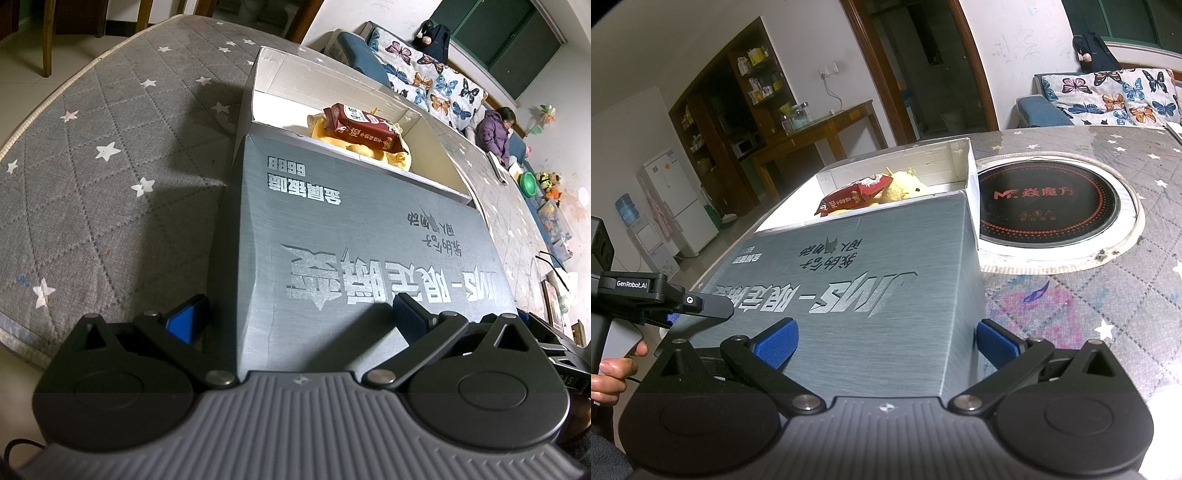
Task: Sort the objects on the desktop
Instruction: 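Hold the dark grey JMS box still against the white box with both tools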
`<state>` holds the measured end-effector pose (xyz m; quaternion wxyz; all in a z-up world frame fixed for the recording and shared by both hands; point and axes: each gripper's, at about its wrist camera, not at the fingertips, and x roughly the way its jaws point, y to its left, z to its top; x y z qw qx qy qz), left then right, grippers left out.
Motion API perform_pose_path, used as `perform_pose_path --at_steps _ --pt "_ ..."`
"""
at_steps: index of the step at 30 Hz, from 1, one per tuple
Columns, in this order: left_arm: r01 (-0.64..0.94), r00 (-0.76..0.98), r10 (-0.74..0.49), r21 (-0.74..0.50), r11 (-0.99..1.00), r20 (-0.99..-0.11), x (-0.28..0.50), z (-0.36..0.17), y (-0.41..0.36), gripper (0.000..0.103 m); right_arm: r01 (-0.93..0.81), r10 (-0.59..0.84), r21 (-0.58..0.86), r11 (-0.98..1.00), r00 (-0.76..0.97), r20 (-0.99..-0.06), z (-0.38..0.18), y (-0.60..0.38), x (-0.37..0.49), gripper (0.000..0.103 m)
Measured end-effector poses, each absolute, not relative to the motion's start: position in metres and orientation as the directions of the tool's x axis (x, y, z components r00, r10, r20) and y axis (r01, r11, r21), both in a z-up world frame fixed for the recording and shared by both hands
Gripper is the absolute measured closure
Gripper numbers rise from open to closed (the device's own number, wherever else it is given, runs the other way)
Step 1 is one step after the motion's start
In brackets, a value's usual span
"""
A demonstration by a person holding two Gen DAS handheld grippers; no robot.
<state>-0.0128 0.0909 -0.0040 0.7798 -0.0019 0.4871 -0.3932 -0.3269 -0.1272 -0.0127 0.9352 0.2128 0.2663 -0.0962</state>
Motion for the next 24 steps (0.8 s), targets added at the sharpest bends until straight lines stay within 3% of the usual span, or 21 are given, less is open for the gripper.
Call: perform_pose_path --at_steps 24 --pt "0.614 0.216 -0.613 -0.383 0.690 -0.760 -0.0134 -0.0042 0.0904 0.000 0.292 -0.065 0.345 0.892 0.838 -0.542 -0.0124 -0.1290 -0.3253 0.000"
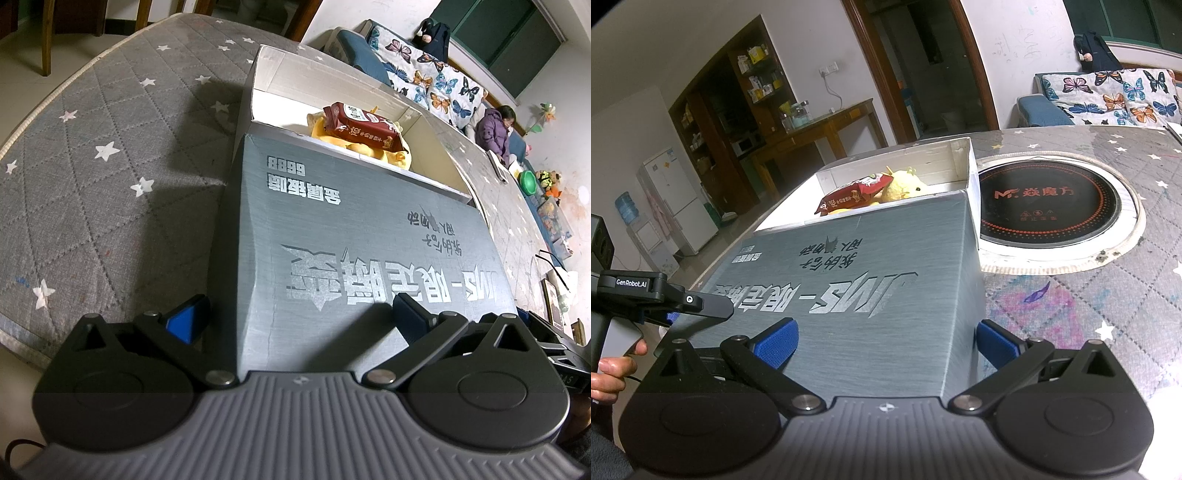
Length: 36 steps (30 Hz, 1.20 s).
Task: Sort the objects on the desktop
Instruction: 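Hold the dark grey JMS box still against the white box with both tools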
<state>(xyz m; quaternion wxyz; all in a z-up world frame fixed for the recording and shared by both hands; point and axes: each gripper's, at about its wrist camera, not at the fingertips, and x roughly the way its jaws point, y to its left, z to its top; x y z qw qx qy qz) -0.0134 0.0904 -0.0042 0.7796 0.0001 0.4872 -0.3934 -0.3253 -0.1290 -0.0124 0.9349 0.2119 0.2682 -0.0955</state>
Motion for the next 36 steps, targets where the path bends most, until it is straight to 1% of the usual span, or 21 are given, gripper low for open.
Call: perform_pose_path --at_steps 36 --pt "0.614 0.215 -0.612 -0.383 0.691 -0.761 -0.0128 -0.0032 0.0900 0.000 0.297 -0.072 0.347 0.890 0.841 -0.537 -0.0137 -0.1261 -0.3253 0.000"
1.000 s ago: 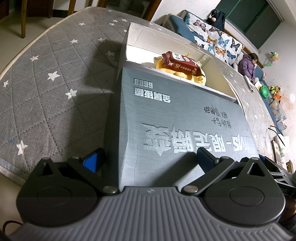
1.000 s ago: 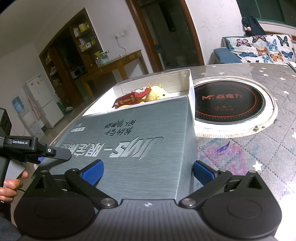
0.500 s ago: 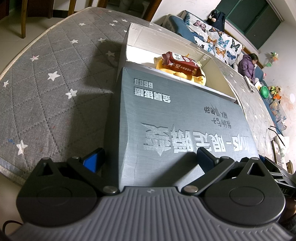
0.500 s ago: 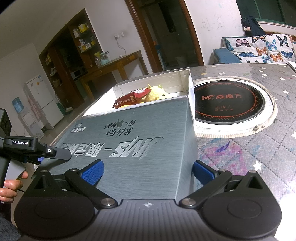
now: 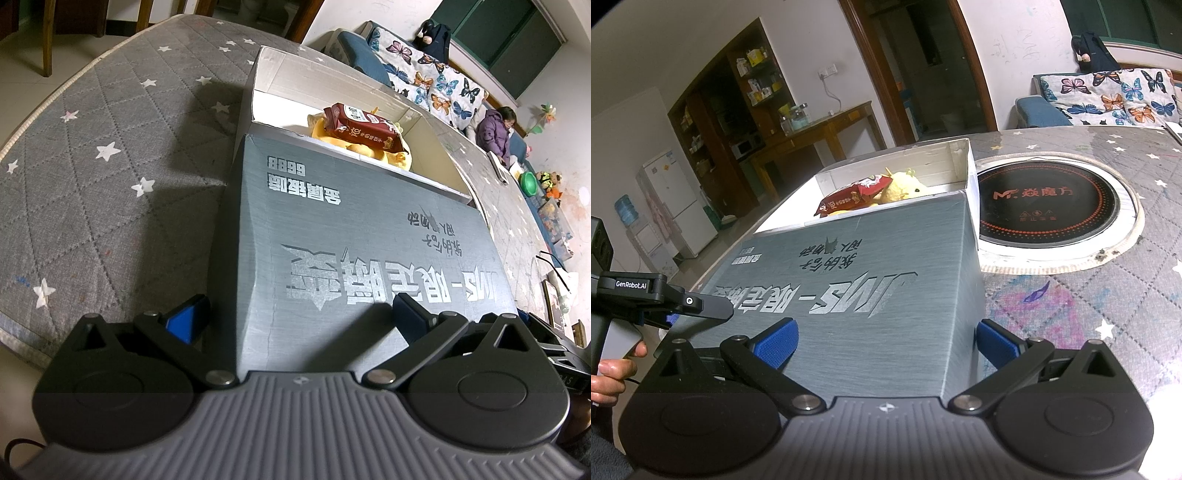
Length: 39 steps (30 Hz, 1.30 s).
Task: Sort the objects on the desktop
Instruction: 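Hold the dark grey JMS box still against the white box with both tools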
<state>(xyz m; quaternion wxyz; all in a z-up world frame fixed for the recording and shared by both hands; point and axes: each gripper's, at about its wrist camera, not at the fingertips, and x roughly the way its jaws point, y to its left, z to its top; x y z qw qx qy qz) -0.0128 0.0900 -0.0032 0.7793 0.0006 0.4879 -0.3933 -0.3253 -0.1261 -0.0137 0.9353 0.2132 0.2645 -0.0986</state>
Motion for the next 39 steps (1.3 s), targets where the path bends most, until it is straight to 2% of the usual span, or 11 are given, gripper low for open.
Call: perform_pose_path --at_steps 39 --pt "0.612 0.215 -0.609 -0.381 0.693 -0.763 -0.0132 -0.0025 0.0893 0.000 0.301 -0.075 0.356 0.885 0.845 -0.529 -0.0145 -0.1254 -0.3272 0.000"
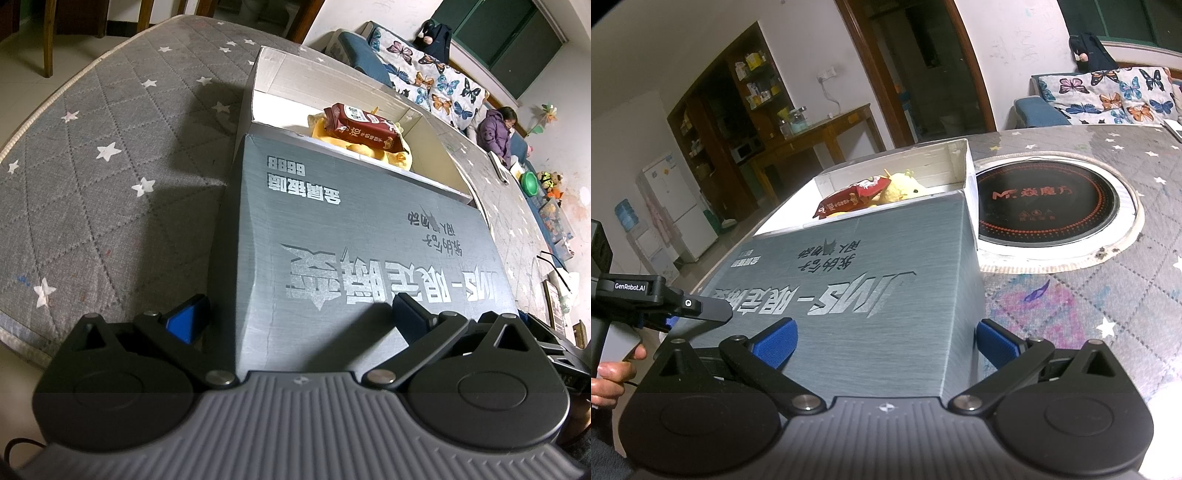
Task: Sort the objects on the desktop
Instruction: 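Hold the dark grey JMS box still against the white box with both tools, then slide the dark grey box away from the white box with both tools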
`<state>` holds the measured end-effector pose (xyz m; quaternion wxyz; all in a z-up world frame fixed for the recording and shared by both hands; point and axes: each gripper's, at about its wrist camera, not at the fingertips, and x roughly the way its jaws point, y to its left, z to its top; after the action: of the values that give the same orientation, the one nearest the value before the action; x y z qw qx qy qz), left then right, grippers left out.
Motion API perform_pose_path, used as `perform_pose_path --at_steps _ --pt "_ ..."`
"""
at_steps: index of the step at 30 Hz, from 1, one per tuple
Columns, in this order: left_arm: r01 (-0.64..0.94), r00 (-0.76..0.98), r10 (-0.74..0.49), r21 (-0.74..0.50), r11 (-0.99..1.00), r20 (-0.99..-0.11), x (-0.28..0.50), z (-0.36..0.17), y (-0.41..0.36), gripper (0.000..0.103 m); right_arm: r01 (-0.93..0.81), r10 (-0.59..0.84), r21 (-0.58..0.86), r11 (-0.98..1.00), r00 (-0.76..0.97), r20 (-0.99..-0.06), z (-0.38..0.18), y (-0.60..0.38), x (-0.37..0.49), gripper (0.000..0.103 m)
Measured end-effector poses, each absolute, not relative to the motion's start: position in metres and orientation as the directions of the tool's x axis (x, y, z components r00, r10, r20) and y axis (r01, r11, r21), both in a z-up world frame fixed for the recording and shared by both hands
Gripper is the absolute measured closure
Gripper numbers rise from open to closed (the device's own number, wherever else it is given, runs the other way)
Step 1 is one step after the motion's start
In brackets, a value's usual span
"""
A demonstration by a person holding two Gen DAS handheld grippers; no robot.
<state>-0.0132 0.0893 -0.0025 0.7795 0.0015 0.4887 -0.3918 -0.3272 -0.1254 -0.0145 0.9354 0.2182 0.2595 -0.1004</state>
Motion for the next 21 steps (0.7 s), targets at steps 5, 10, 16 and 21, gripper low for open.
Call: perform_pose_path --at_steps 5,10,16,21 --pt "0.612 0.216 -0.610 -0.381 0.693 -0.763 -0.014 -0.002 0.090 0.000 0.303 -0.075 0.365 0.880 0.848 -0.524 -0.016 -0.127 -0.326 0.000" --pt "0.614 0.218 -0.606 -0.375 0.695 -0.765 -0.014 0.000 0.089 0.000 0.305 -0.078 0.367 0.879 0.850 -0.521 -0.016 -0.126 -0.327 0.000" --pt "0.638 0.228 -0.601 -0.349 0.686 -0.766 -0.019 0.006 0.089 0.000 0.294 -0.071 0.351 0.889 0.846 -0.528 -0.012 -0.120 -0.326 0.000" --pt "0.649 0.236 -0.588 -0.325 0.688 -0.774 -0.023 0.010 0.087 0.000 0.294 -0.080 0.339 0.894 0.848 -0.523 -0.009 -0.118 -0.327 0.000"
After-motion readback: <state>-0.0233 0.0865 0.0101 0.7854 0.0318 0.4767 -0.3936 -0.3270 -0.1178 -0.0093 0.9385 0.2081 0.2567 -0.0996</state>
